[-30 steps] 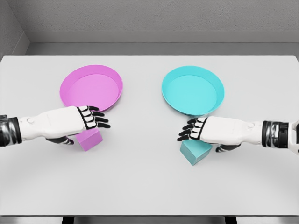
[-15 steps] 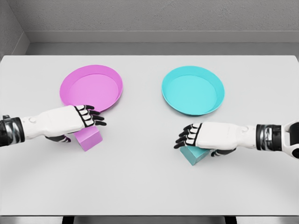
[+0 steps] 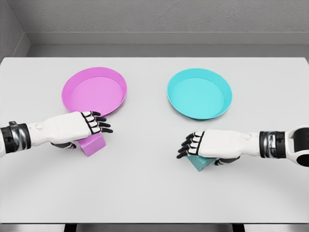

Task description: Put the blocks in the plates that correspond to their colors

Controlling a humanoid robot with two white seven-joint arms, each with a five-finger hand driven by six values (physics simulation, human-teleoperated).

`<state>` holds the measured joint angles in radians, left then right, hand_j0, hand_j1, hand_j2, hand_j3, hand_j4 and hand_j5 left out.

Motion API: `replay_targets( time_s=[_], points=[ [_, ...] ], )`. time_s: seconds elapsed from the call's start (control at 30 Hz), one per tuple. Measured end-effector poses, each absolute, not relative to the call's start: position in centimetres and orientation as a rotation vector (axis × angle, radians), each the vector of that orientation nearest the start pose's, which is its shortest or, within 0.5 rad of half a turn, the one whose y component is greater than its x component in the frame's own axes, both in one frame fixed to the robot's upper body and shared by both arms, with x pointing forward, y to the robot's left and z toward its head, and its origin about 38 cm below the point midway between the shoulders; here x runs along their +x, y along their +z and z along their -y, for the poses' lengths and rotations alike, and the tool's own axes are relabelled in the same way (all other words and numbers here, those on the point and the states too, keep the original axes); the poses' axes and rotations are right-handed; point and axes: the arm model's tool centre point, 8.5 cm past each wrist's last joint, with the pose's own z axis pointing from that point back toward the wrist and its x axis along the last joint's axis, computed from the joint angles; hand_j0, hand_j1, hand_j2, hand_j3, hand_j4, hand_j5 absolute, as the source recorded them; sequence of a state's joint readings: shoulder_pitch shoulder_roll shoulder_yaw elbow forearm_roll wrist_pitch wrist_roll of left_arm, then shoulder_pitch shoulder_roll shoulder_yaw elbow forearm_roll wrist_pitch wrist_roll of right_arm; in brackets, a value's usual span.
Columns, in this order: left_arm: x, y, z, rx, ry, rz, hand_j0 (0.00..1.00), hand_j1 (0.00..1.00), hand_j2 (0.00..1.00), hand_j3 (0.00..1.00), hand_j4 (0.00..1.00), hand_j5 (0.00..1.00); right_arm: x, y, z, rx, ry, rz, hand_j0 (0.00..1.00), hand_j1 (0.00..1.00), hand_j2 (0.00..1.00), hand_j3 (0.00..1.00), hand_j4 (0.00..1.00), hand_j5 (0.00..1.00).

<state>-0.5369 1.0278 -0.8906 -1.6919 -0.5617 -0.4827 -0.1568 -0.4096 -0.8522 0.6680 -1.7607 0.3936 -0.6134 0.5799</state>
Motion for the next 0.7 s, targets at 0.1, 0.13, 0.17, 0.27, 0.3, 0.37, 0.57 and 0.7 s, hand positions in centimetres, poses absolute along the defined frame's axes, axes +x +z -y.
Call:
replay_targets(
  time_s=[0.1,0.13,0.17,0.27,0.3,0.37,0.57,0.7],
  points=[
    [35.93,16.16,-28.95,-0.547,2.997,-1.909,0.83,0.83,0.83,0.83,0.83,0.83,33.84,15.99,23.88,0.073,-3.038,-1.855,0.95,0.95,0.95,0.95,0.95,0.95],
    [35.91,16.12,-28.94,-0.545,2.998,-1.908,0.81,0.81,0.81,0.81,0.81,0.81,33.88,16.03,23.88,0.077,-3.037,-1.853,0.95,0.95,0.95,0.95,0.95,0.95],
    [35.89,16.09,-28.93,-0.544,2.998,-1.905,0.78,0.78,0.78,0.78,0.78,0.78,33.93,16.08,23.87,0.081,-3.036,-1.851,0.95,0.95,0.95,0.95,0.95,0.95],
    [35.84,16.04,-28.91,-0.541,2.998,-1.898,0.73,0.73,0.73,0.73,0.73,0.73,33.95,16.04,23.89,0.091,-3.040,-1.840,0.89,0.89,0.89,0.89,0.89,0.89],
    [35.80,15.98,-28.92,-0.540,2.998,-1.897,0.73,0.73,0.73,0.73,0.73,0.73,34.00,16.07,23.84,0.096,-3.040,-1.837,0.88,0.88,0.88,0.88,0.88,0.88],
    [35.77,15.94,-28.90,-0.539,2.998,-1.891,0.69,0.69,0.69,0.69,0.69,0.69,34.04,16.07,23.75,0.098,-3.040,-1.840,0.82,0.82,0.82,0.82,0.82,0.82],
    [35.63,15.84,-28.87,-0.533,2.994,-1.886,0.54,0.54,0.54,0.54,0.54,0.54,34.20,16.19,23.71,0.106,-3.050,-1.819,0.77,0.77,0.77,0.77,0.77,0.77],
    [35.44,16.08,-28.70,-0.490,2.976,-1.884,0.49,0.49,0.49,0.49,0.49,0.49,34.24,16.21,23.59,0.106,-3.047,-1.820,0.72,0.72,0.72,0.72,0.72,0.72]
  ],
)
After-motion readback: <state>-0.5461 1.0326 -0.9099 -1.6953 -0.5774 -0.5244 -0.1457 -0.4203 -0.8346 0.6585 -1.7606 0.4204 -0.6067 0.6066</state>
